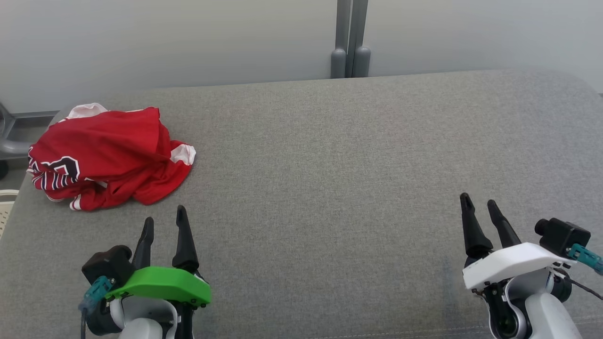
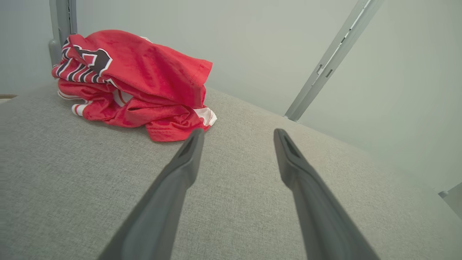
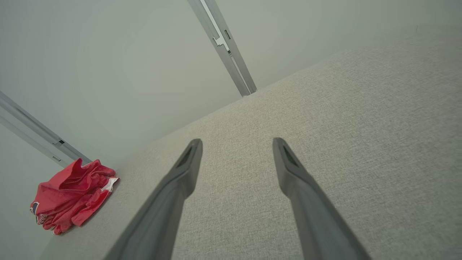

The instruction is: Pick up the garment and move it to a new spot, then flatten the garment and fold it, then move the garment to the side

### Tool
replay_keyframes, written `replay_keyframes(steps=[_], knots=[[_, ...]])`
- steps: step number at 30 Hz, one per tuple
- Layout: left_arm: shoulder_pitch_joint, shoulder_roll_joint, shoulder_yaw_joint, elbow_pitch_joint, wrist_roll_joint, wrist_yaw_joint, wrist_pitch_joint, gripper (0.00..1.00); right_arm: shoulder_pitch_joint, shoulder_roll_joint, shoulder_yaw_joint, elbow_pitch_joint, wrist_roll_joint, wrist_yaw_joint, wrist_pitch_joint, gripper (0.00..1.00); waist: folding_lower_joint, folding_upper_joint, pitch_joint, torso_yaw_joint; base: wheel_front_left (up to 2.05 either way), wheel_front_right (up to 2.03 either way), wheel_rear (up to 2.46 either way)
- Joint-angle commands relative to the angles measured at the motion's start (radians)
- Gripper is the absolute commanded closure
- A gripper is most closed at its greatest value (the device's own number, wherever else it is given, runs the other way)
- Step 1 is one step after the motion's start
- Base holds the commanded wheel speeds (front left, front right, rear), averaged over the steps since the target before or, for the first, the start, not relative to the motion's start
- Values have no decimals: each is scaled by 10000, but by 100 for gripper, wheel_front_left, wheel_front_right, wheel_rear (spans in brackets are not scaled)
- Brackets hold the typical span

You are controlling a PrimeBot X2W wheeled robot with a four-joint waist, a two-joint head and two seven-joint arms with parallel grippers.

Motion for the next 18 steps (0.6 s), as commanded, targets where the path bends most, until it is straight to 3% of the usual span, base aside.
replay_keyframes(steps=[1,10,18], knots=[[-168,151,-99,-3,494,115,-108,0,-25,-67,28,90,-454,4,-150,0,0,0,-14,3,0,0,0],[-222,294,-315,264,1186,102,-252,0,-208,-78,130,757,-1161,4,-444,0,0,0,-79,6,0,0,0],[-236,360,-461,739,1631,-205,-414,0,-288,-88,312,1135,-1893,4,-753,0,-1,0,-130,30,0,0,0]])
